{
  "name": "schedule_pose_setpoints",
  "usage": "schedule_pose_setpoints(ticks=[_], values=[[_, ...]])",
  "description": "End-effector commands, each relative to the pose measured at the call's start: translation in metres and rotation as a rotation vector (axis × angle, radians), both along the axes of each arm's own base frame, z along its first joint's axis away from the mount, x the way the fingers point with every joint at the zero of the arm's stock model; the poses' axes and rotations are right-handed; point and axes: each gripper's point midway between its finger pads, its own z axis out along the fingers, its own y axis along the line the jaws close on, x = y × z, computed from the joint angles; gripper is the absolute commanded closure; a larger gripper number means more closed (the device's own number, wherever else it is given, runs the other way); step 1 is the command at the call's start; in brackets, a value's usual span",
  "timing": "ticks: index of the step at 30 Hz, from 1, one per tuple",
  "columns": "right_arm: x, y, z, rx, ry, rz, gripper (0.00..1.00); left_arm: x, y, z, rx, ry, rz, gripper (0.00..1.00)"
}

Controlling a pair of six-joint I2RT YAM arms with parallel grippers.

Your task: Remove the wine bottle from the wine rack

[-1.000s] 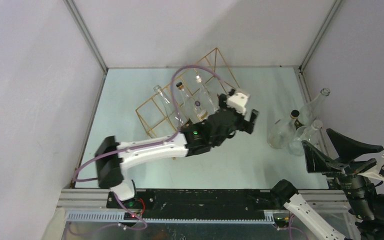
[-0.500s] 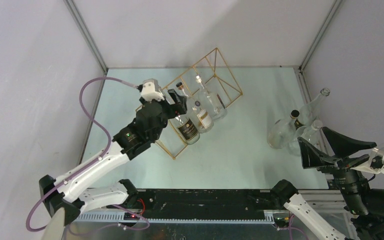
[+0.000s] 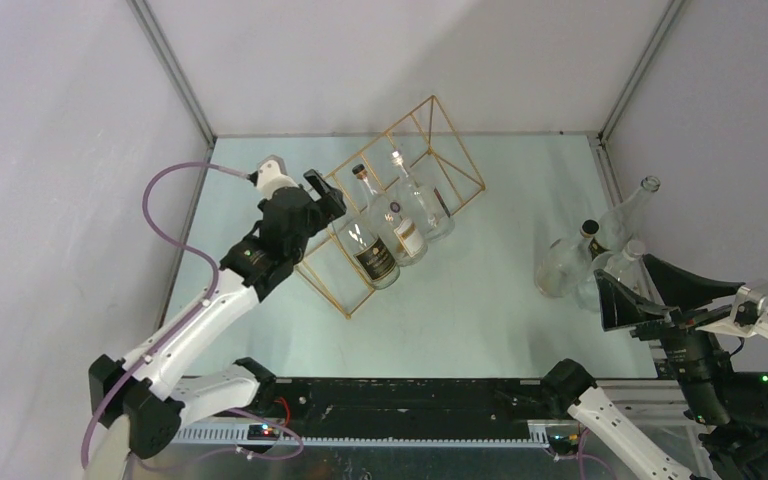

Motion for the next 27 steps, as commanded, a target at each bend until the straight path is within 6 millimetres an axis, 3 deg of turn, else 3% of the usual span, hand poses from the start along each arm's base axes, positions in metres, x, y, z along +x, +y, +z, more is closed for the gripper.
schedule_pose_setpoints(ticks=[1, 14, 27], values=[[0.008, -0.001, -0.002, 0.005, 0.028, -0.03, 0.07, 0.015, -0.002, 0.009, -0.078, -0.025, -0.006, 0.12], [0.007, -0.006, -0.005, 0.003, 0.032, -0.051, 0.07, 0.048, -0.009, -0.005, -0.028, 0.012, 0.017, 0.2], [0.004, -0.01, -0.004, 0.006, 0.019, -0.059, 0.07, 0.07, -0.003, -0.022, -0.005, 0.052, 0.076, 0.3]])
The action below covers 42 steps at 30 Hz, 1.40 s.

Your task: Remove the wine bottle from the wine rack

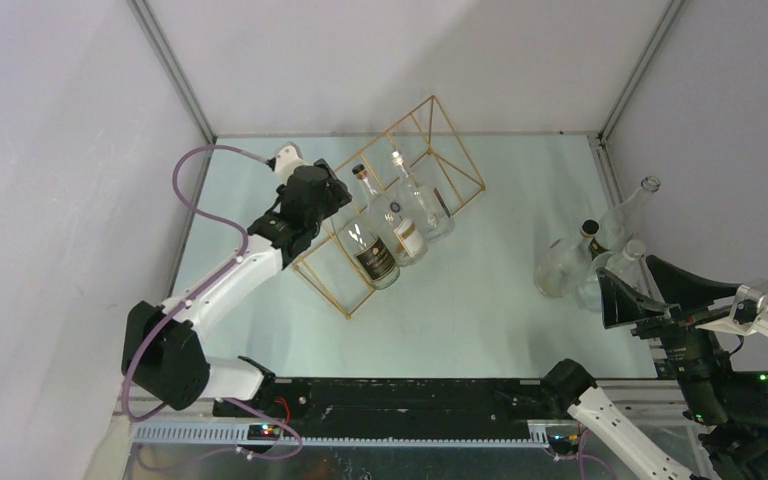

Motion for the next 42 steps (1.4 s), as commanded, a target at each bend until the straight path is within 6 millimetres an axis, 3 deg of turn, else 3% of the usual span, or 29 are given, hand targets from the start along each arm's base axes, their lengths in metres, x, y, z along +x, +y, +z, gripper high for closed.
schedule_pose_setpoints(ticks=[1, 8, 14, 18, 23, 25, 31, 35, 42], values=[[0.001, -0.003, 0.001, 0.005, -0.004, -0.018, 0.07, 0.015, 0.004, 0.014, -0.016, -0.039, 0.044, 0.3], [0.0, -0.004, 0.002, 0.0, -0.013, -0.021, 0.07, 0.026, 0.004, 0.005, -0.007, -0.029, 0.058, 0.35], [0.0, -0.005, 0.003, -0.004, -0.019, -0.02, 0.07, 0.031, 0.005, 0.002, 0.002, -0.041, 0.068, 0.47], [-0.001, -0.005, 0.004, -0.002, -0.023, -0.02, 0.07, 0.033, 0.005, 0.0, 0.011, -0.047, 0.067, 0.62], [-0.001, -0.005, 0.004, -0.002, -0.024, -0.018, 0.07, 0.032, 0.006, -0.001, 0.022, -0.049, 0.06, 0.93], [-0.001, -0.005, 0.004, -0.003, -0.023, -0.02, 0.07, 0.031, 0.007, 0.0, 0.027, -0.053, 0.06, 1.0], [-0.001, -0.005, 0.002, -0.005, -0.015, -0.02, 0.07, 0.022, 0.015, 0.007, 0.038, -0.082, 0.072, 1.0], [-0.001, -0.005, 0.001, -0.005, -0.011, -0.023, 0.07, 0.014, 0.018, 0.025, 0.046, -0.137, 0.061, 1.0], [0.002, -0.003, -0.001, -0.004, 0.002, -0.021, 0.07, 0.0, 0.011, 0.044, 0.09, -0.202, 0.02, 1.0]])
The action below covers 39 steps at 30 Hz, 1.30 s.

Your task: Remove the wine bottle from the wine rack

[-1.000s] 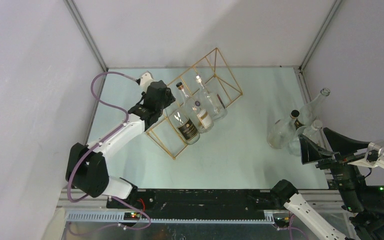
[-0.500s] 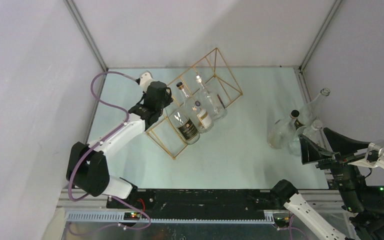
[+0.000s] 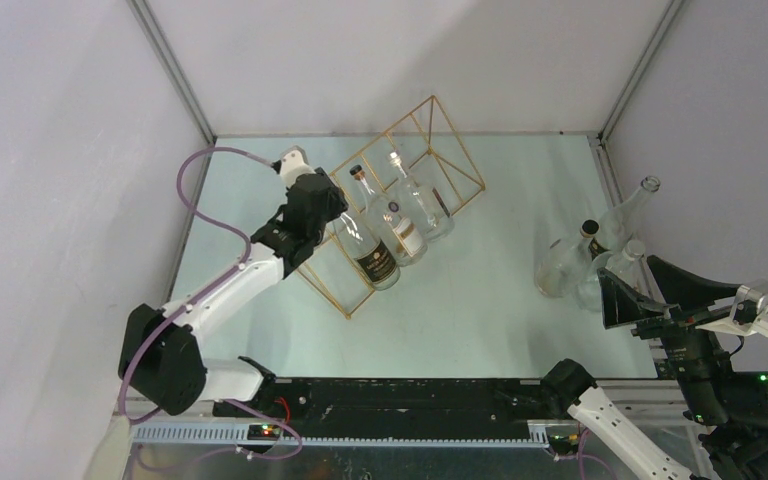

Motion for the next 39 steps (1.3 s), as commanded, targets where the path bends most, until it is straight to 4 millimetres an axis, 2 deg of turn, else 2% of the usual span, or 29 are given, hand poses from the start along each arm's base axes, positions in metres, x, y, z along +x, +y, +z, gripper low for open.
schedule_pose_setpoints(ticks=[1, 3, 14, 29, 39], values=[[0.002, -0.001, 0.0, 0.003, 0.006, -0.014, 0.07, -0.005, 0.009, 0.054, 0.041, -0.165, 0.032, 1.0], [0.003, -0.001, -0.001, 0.003, 0.01, -0.01, 0.07, -0.01, 0.006, 0.062, 0.041, -0.198, 0.036, 1.0], [0.004, 0.001, -0.003, 0.007, 0.024, -0.009, 0.07, -0.04, -0.002, 0.079, 0.115, -0.284, 0.052, 1.0], [0.009, 0.009, -0.006, 0.004, 0.027, 0.015, 0.07, -0.06, -0.018, 0.104, 0.136, -0.337, 0.017, 1.0], [0.011, 0.013, -0.005, 0.0, 0.031, 0.025, 0.07, -0.069, -0.032, 0.109, 0.132, -0.342, -0.018, 1.0]])
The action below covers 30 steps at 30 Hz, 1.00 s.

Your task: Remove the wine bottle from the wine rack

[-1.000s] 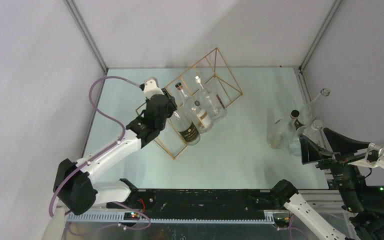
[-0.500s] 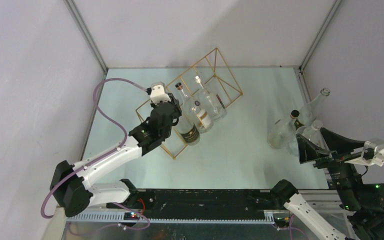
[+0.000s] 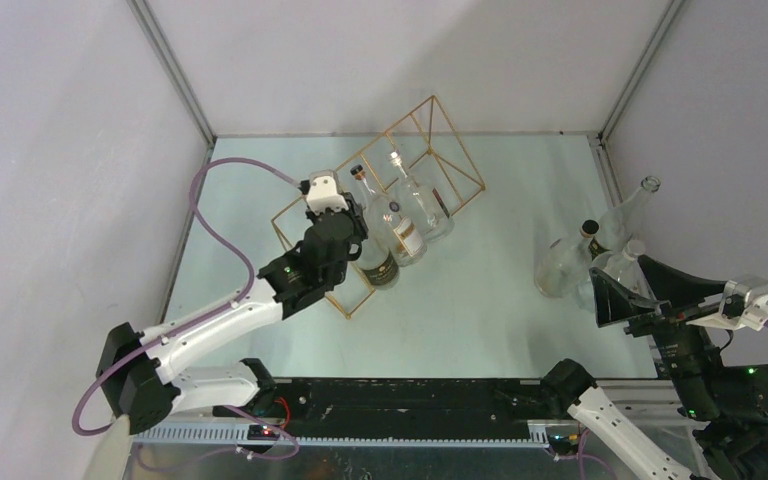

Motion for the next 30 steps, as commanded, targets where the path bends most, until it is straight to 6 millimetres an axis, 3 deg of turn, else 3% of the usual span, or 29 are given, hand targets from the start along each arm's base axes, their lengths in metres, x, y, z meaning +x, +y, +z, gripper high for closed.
schedule_pose_setpoints(ticks=[1, 12, 30], values=[[0.006, 0.007, 0.003, -0.003, 0.003, 0.012, 0.07, -0.003, 0.011, 0.063, -0.091, -0.136, 0.059, 1.0], [0.008, 0.008, 0.004, -0.007, 0.004, 0.013, 0.07, -0.014, -0.013, 0.071, -0.005, -0.126, -0.012, 1.0], [0.006, 0.005, 0.0, -0.006, 0.015, 0.002, 0.07, -0.036, -0.075, 0.066, 0.029, -0.087, -0.17, 1.0]])
